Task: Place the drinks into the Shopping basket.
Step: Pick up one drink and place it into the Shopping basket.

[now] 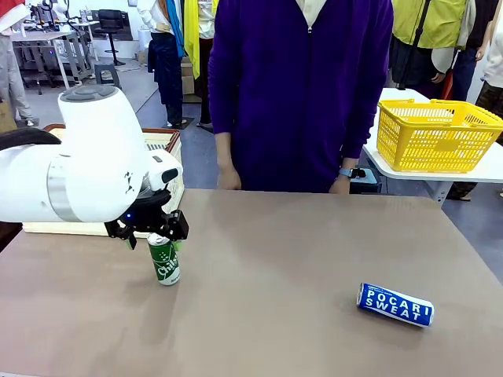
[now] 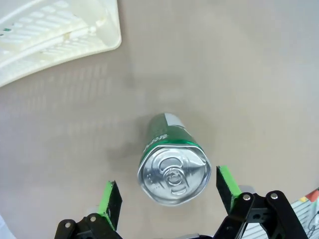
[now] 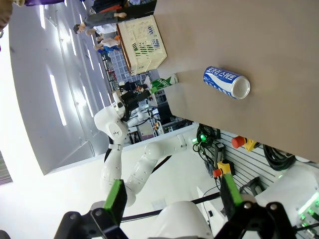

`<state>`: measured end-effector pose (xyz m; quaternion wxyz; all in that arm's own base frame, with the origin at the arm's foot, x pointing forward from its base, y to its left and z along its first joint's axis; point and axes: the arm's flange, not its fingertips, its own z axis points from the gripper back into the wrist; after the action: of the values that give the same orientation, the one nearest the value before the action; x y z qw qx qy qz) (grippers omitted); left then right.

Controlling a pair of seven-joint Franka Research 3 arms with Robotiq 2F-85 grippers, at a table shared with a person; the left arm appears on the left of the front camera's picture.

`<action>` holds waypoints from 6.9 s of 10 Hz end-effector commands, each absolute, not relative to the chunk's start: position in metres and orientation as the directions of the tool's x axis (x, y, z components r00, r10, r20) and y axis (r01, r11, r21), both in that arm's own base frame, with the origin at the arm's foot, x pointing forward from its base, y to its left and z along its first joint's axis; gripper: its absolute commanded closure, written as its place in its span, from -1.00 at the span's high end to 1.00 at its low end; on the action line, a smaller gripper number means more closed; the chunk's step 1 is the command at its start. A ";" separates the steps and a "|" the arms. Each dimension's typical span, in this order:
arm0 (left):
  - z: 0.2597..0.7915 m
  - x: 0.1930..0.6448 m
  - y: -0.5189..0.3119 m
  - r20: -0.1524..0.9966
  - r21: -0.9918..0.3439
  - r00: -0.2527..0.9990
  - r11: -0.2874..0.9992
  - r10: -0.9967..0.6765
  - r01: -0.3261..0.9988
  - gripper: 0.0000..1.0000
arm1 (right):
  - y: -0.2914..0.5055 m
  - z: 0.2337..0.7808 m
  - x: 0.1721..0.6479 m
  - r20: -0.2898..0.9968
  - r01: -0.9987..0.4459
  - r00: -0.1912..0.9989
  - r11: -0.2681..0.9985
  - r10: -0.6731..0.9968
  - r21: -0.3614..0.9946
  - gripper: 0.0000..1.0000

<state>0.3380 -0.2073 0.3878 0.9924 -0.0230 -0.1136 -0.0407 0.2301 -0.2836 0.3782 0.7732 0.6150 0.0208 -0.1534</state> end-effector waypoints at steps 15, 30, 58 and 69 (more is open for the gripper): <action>0.533 0.356 -0.164 0.315 -0.105 0.920 0.955 -0.233 0.278 -1.00 | -0.281 0.380 0.229 -0.219 0.264 0.951 0.207 -0.219 0.942 1.00; 0.473 0.534 -0.060 0.303 0.009 0.930 0.975 0.209 -0.222 -1.00 | -0.281 0.380 0.229 -0.219 0.264 0.951 0.207 -0.219 0.942 1.00; 0.404 0.251 0.157 0.197 -0.963 0.979 0.179 -0.052 0.203 1.00 | -0.281 0.380 0.229 -0.219 0.264 0.951 0.207 -0.219 0.942 1.00; 0.431 0.204 0.155 0.331 -0.928 0.940 0.154 -0.080 0.340 1.00 | -0.235 0.401 0.222 -0.123 0.147 0.989 0.475 -0.082 0.868 1.00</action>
<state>0.2046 0.1552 0.4297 0.7631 -0.6258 -0.0921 -0.1326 0.2303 -0.2768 0.3818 0.8002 0.5849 0.0314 -0.1287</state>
